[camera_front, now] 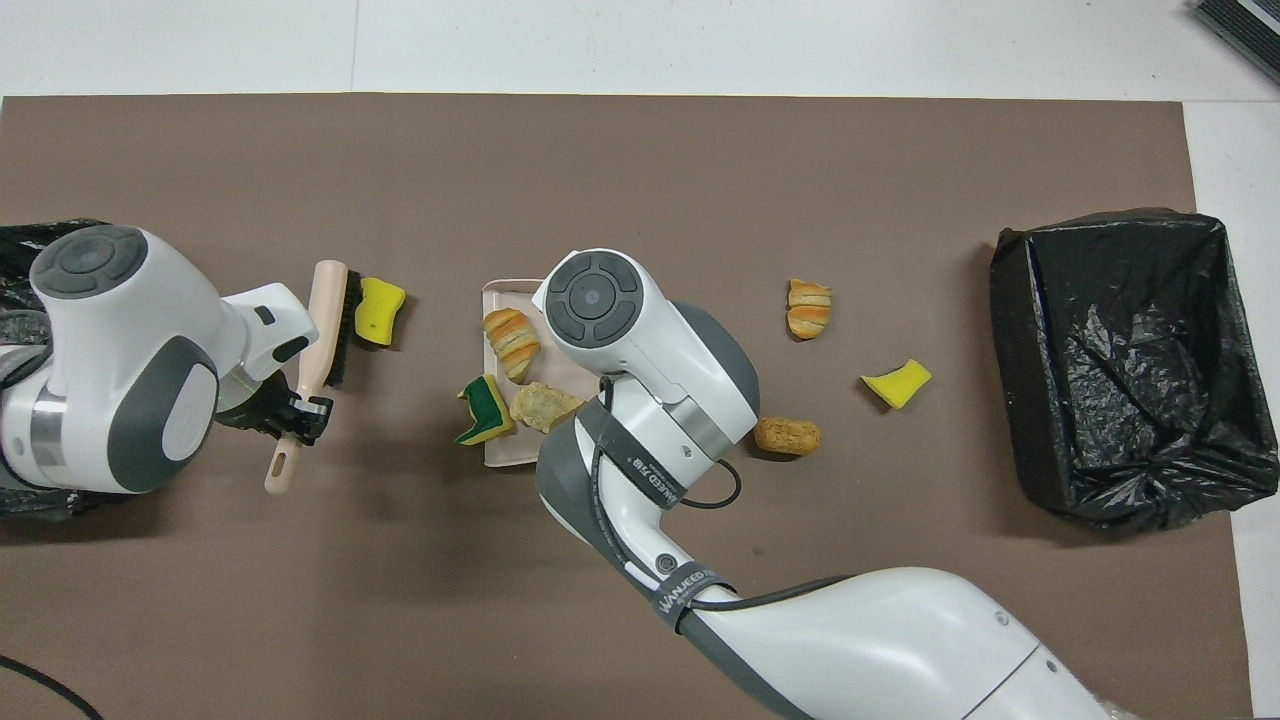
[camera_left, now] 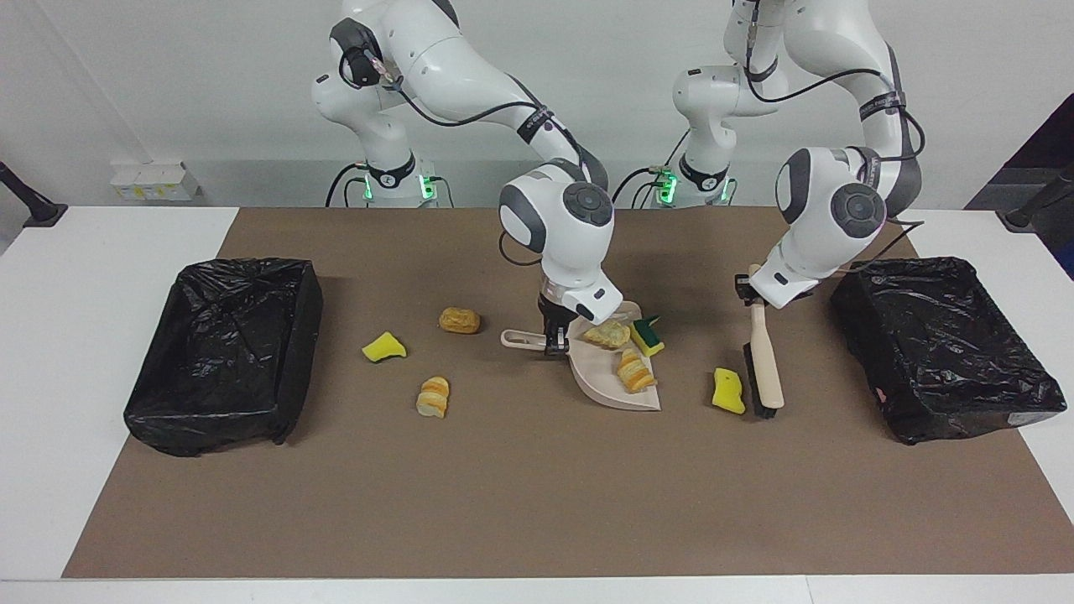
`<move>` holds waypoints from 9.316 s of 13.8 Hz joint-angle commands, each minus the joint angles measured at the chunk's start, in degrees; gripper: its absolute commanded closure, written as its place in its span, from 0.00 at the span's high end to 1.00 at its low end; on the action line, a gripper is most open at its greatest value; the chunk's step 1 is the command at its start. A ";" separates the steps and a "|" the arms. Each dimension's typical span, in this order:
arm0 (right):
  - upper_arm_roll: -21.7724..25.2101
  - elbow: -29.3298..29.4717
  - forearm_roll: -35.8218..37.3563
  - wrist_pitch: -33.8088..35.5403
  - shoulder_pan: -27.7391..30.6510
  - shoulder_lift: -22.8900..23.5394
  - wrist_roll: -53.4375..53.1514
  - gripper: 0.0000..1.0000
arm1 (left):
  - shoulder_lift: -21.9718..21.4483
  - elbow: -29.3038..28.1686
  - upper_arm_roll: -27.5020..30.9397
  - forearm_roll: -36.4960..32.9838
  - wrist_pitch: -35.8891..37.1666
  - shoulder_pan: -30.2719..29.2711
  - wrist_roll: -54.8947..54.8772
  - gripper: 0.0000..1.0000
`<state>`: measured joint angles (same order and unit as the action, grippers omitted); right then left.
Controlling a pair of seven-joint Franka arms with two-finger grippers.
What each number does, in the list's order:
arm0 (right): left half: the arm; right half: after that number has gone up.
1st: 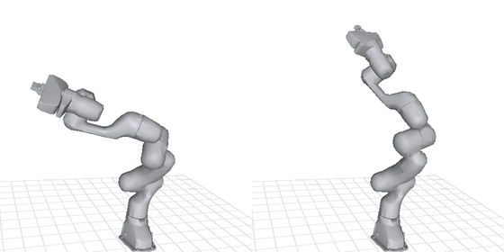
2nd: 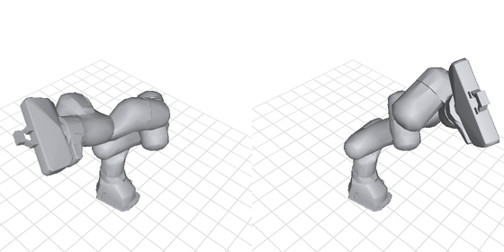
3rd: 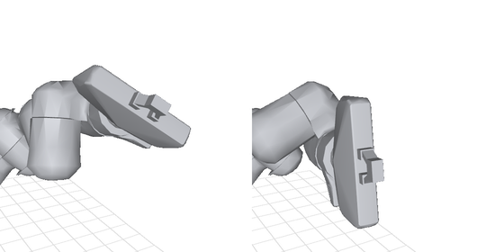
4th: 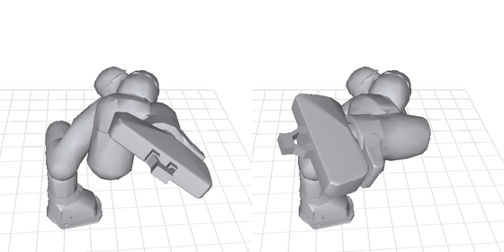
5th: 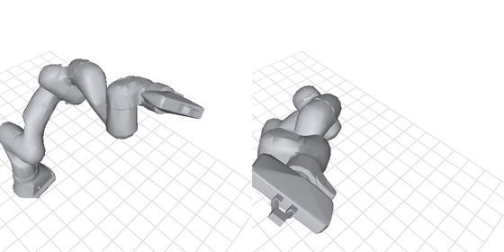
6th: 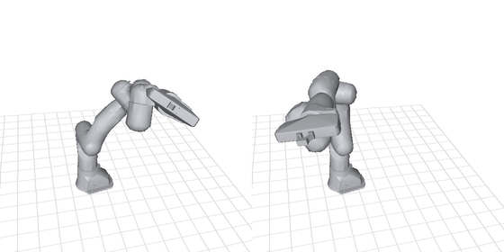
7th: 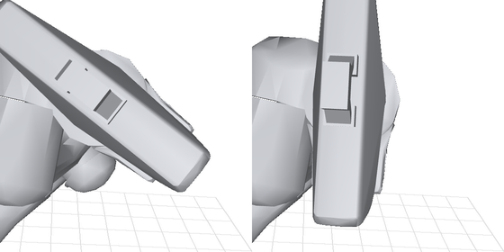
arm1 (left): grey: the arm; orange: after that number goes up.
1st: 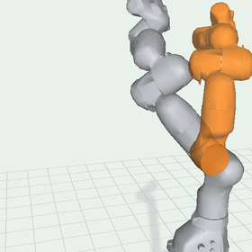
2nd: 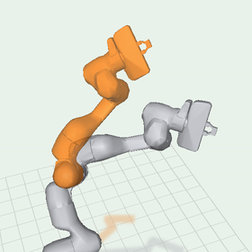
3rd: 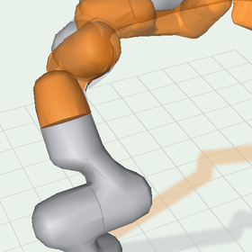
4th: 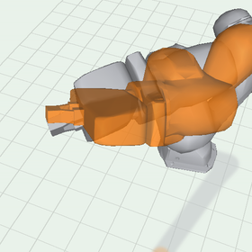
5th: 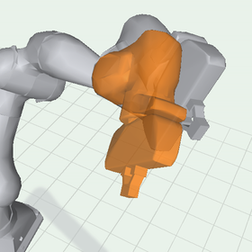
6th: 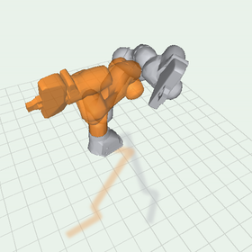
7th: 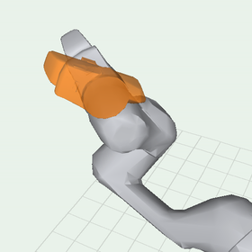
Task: Sweep and dump trash in bin
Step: 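Sweep the remaining pieces into the dustpan with the held brush, then carry the loaded dustpan with the right gripper over the nearby bin, then tip the dustpan into the bin while the left gripper sets down the brush, then carry the empty dustpan back and set it on the table center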
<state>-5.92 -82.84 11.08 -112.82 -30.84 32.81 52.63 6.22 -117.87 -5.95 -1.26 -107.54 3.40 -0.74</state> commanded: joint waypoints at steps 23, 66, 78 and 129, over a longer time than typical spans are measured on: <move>-0.32 0.31 1.14 -0.30 0.43 0.50 1.95 0.00 | -6.48 -7.29 0.23 19.10 -3.39 19.63 13.40 0.00; 0.04 -14.01 -14.34 5.68 56.13 -25.78 67.16 0.00 | -17.12 -21.87 -0.03 15.06 -12.26 35.71 35.02 0.00; -0.14 -25.61 26.68 -8.04 59.24 -30.79 46.11 0.00 | -15.27 -22.15 0.32 15.50 -14.72 35.36 35.90 1.00; -4.97 26.42 -3.07 7.44 -0.62 13.24 -99.38 0.00 | -8.68 22.16 0.85 3.63 17.36 -2.96 0.57 1.00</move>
<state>-10.91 -59.91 10.51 -105.15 -30.54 44.00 -43.79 -2.53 -96.26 -4.64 3.02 -91.36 1.00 0.59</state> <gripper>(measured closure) 0.683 0.000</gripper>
